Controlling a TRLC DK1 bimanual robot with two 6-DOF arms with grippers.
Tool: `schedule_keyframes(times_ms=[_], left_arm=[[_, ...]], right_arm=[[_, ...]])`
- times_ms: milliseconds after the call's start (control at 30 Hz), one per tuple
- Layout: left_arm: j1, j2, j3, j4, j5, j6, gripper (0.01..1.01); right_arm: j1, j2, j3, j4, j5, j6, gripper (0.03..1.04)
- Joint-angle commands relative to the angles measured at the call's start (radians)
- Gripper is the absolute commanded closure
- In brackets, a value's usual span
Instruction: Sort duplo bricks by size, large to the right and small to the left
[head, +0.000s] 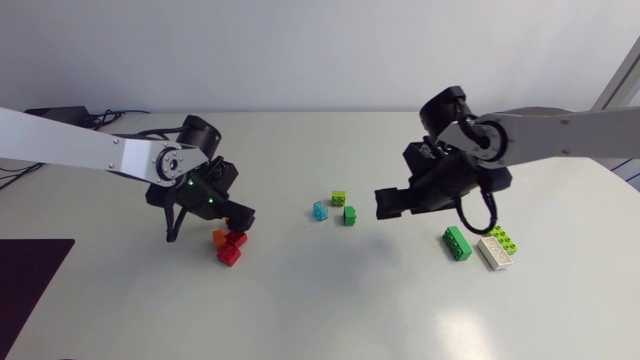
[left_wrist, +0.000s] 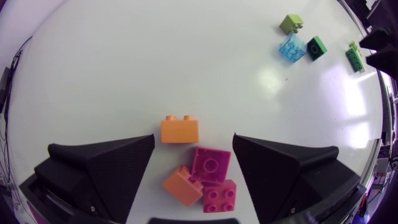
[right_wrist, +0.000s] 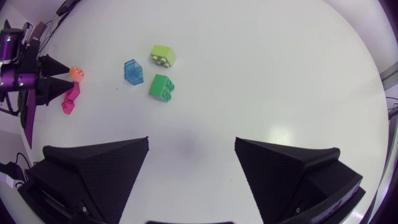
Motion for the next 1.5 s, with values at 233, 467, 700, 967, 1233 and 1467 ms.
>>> schedule_keyframes(times_ms=[233, 467, 700, 967, 1233, 1467], left_arm=[[-0.124, -0.083, 0.087, -0.047, -0.004, 0.021, 0.051], [-0.125, -0.095, 0.065, -0.058, -0.004, 0.030, 0.051], [-0.113, -0.124, 0.045, -0.062, -0.004, 0.045, 0.051], [-0.107, -0.083, 0.082, -0.062, -0.004, 0.057, 0.051], [-0.093, -0.057, 0.084, -0.054, 0.002, 0.067, 0.051], [-0.108, -0.046, 0.079, -0.044, 0.011, 0.065, 0.051]], right_arm=[[0.028, 0.299, 0.224, 0.014, 0.051, 0.021, 0.07], [0.034, 0.410, 0.304, 0.004, 0.080, 0.021, 0.07], [0.106, 0.440, 0.341, -0.011, 0.097, 0.033, 0.07], [0.189, 0.493, 0.437, -0.054, 0.102, 0.044, 0.07], [0.227, 0.520, 0.508, -0.097, 0.091, 0.062, 0.07], [0.108, 0.469, 0.506, -0.111, 0.088, 0.036, 0.07]])
